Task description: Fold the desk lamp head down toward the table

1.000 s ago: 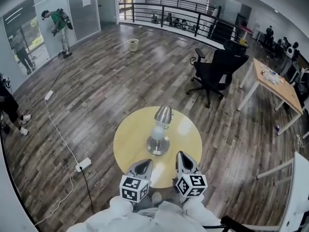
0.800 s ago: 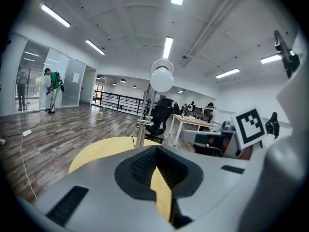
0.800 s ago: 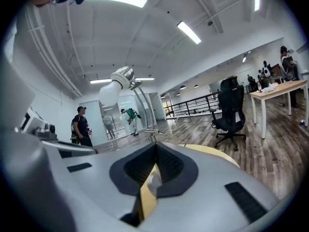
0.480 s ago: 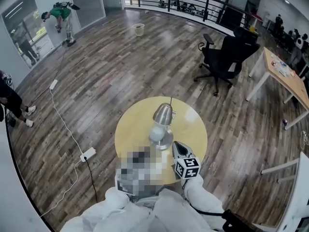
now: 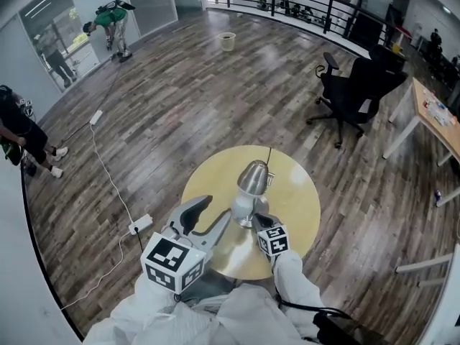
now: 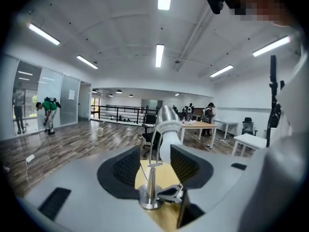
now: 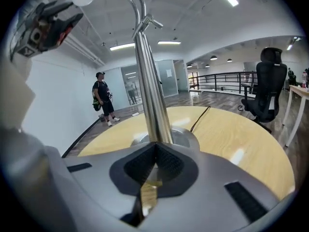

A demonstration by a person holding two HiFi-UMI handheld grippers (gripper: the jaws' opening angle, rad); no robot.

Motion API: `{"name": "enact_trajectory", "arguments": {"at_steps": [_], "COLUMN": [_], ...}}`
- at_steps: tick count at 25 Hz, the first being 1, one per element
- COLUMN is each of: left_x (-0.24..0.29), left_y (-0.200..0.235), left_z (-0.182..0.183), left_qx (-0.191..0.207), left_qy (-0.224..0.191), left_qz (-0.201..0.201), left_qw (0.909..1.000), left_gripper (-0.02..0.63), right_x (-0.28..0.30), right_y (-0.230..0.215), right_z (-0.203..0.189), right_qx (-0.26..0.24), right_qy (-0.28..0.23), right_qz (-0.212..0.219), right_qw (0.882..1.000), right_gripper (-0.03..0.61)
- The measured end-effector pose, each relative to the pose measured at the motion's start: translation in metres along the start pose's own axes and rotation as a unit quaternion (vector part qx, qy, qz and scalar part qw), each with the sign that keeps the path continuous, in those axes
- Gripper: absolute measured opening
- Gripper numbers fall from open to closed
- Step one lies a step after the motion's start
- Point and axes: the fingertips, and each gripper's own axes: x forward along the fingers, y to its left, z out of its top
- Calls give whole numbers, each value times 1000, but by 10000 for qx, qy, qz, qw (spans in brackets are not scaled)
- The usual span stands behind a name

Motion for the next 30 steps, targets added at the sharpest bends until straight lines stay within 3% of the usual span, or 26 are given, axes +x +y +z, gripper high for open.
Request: {"name": "enact_trajectory", "arguments": {"at_steps": [5, 14, 18, 23, 30], "left_x": [19, 54, 60, 52, 26], "left_y": [-20, -32, -35, -35, -39], "left_z": [49, 77, 76, 71, 36], "left_qx": [-200, 490, 465, 329, 452], "left_qy": [-59, 199, 520, 596, 992], "left_qz": [-468, -403, -550, -598, -692], "left_qw": [9987, 9978, 9960, 9959, 9916], "left_gripper": [219, 223, 221, 219, 219], "right_x": [8, 9, 7, 9, 10], "right_y": [-7, -2, -3, -2, -3], "right_z": [-20, -22, -22, -22, -21], "right_qx": [3, 48, 115, 117, 185], "right_qy": [348, 465, 423, 431, 388], "right_qz": [-144, -10, -41, -43, -86], "right_qw": [9993, 9989, 9990, 9990, 9990], "right_gripper": [12, 14, 12, 12, 14]}}
